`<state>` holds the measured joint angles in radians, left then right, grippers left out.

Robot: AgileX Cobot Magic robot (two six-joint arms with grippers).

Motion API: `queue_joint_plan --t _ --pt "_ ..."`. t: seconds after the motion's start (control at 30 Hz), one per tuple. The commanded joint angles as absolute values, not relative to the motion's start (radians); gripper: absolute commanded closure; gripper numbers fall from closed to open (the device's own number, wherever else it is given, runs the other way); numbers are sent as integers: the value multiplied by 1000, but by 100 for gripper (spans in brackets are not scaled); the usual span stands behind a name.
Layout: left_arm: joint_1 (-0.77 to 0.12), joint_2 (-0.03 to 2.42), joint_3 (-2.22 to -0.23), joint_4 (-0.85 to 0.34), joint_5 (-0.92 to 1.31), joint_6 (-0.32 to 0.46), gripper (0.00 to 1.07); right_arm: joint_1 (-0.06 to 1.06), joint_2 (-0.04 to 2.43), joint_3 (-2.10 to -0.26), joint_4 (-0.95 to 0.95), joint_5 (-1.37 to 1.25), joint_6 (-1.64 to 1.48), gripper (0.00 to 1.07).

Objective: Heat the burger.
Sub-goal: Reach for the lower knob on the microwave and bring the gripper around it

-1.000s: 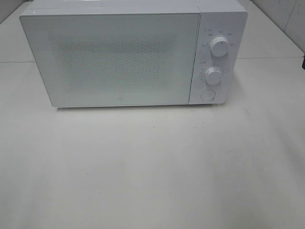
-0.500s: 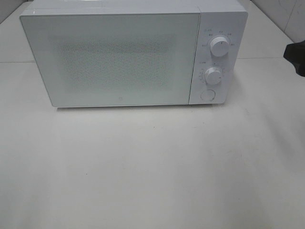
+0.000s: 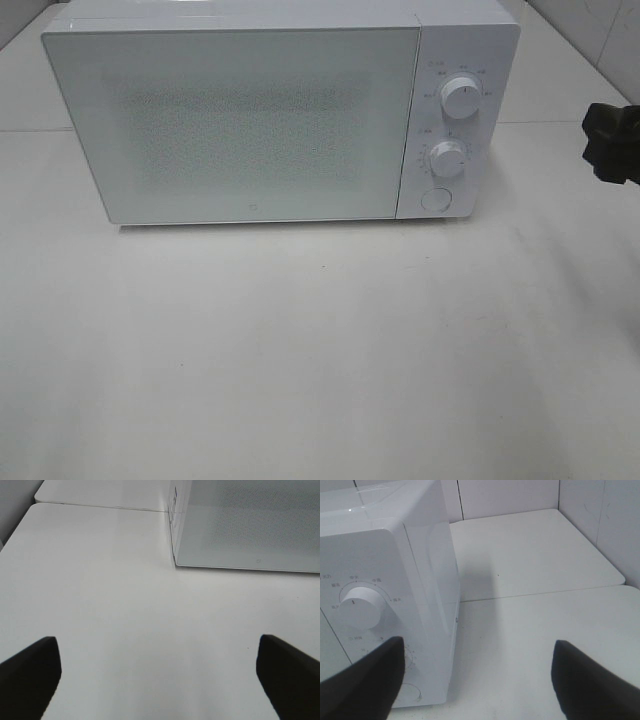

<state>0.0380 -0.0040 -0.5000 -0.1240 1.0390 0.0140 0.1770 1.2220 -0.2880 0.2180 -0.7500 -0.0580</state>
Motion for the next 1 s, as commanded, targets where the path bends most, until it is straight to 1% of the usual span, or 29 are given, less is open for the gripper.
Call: queue_joint_plan --t 0.03,0.07,0.1,0.17,0.2,0.27,0.3,0.33,0.37,0.4,0.47,0.6,0.67,1.0 --pt "37 -31 -496 -132 1031 11 8 235 1230 -274 338 -840 -171 31" --pt "37 -31 -496 -132 1031 11 8 258 1234 -273 373 -861 -196 31" --pt "37 -31 -496 -132 1031 11 8 258 1234 -273 373 -861 -196 31" --pt "37 -31 -496 -132 1031 11 8 370 1259 -273 517 -939 -293 31" --pt "37 -31 -496 -132 1031 11 8 370 1259 -273 517 -939 -293 31" --pt "37 -31 -496 -132 1031 11 8 449 1302 -273 590 -1019 -334 31" --pt "37 -31 -496 -132 1031 11 8 449 1302 -273 590 -1019 -334 31" --pt "37 -31 -496 -132 1031 11 8 470 1316 -273 610 -1043 -345 31" --pt "37 -31 -496 -132 1031 11 8 519 1350 -273 657 -1093 -359 31" --pt "37 -31 -496 -132 1031 11 8 519 1350 -273 657 -1093 -359 31" --pt "37 -31 -496 -132 1031 11 8 569 1414 -274 720 -1146 -359 31" --pt "37 -31 -496 -132 1031 11 8 607 1470 -274 739 -1191 -348 31" --pt "37 -31 -496 -132 1031 11 8 633 1520 -274 719 -1226 -319 31" --pt "37 -31 -496 -132 1031 11 8 637 1647 -319 706 -1254 -271 31"
